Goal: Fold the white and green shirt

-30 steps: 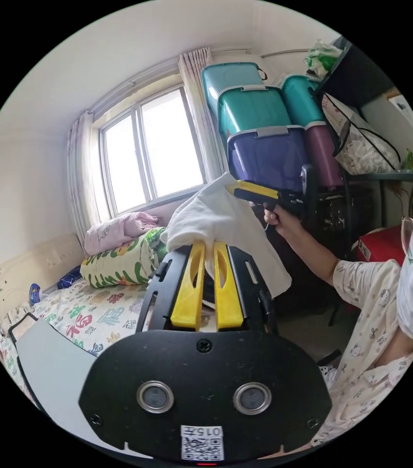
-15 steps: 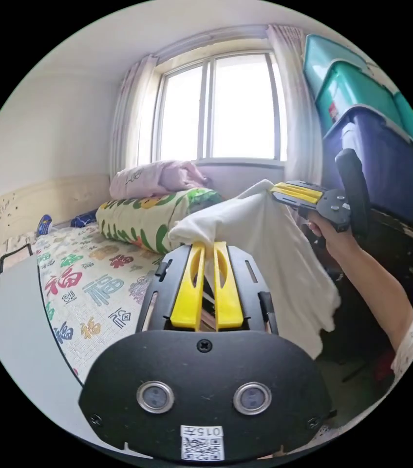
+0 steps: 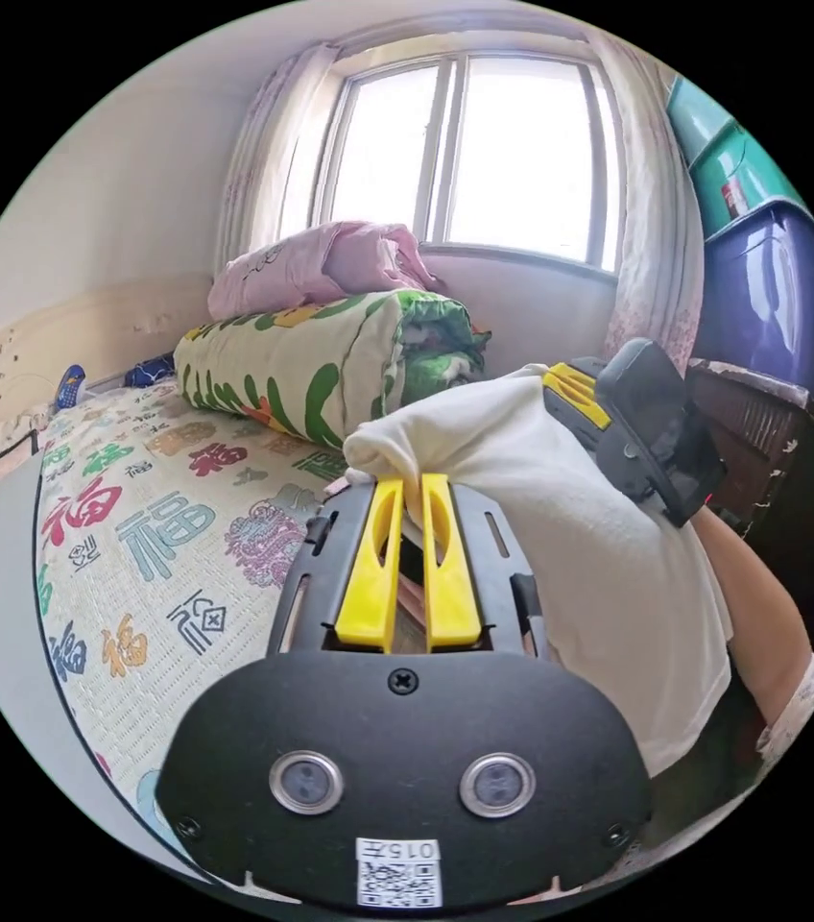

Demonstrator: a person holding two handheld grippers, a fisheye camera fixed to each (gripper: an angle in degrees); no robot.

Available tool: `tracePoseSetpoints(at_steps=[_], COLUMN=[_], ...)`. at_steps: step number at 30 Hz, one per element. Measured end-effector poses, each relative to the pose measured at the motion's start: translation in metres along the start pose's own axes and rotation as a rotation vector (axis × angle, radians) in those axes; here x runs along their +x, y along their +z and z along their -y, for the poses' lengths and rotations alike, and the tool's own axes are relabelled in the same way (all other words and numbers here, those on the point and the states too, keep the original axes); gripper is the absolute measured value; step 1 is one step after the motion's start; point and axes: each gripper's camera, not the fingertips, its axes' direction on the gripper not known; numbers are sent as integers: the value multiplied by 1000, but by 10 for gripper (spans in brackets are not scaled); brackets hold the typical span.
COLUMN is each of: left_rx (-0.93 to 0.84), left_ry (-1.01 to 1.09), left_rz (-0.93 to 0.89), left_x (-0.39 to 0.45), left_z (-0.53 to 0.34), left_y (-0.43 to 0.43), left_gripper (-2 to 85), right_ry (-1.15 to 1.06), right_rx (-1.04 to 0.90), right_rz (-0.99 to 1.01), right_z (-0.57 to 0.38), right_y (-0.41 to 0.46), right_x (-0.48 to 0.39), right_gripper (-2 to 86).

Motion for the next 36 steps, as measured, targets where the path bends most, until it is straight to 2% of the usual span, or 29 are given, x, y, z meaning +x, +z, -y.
tracePoseSetpoints(at_steps=[4, 6, 11, 14, 17, 20, 23, 25, 28, 31, 36], left_rx=[-112, -154, -183, -85, 27, 108, 164, 160, 173, 200, 203], left_ry=[-179, -267, -354, -309, -272, -248, -220, -227, -244, -252, -251], left_rz=[-136, -139, 25, 152, 225, 221, 251, 244, 179, 133, 142], left_x=[-7, -3, 39, 90, 139, 178, 212, 228, 241, 253, 272], left_z=[10, 0, -15, -14, -18, -16, -15, -11, -2, 9, 30], left_y=[-36, -67, -189, -285, -371, -429, -462, -477, -496, -522, -559], left_gripper=[-5, -7, -8, -8, -8, -7, -5, -4, -3, -3, -3], right_ry=[34, 33, 38, 53, 73, 60, 153, 181, 130, 120, 159], right_rx=[51, 50, 53, 110, 161, 204, 301, 518, 708, 865, 1044], right_rz=[-24, -18, -23, 3, 133, 262, 371, 594, 807, 915, 985], right_z=[-3, -2, -5, -19, -42, -70, -111, -165, -224, -276, -333], right_y=[-4, -2, -7, -32, -61, -108, -199, -291, -389, -461, -530], right_x=[6, 9, 24, 47, 93, 143, 204, 253, 304, 357, 452], right_gripper=[-7, -8, -7, -3, -7, -9, -10, -10, -10, -10, -10])
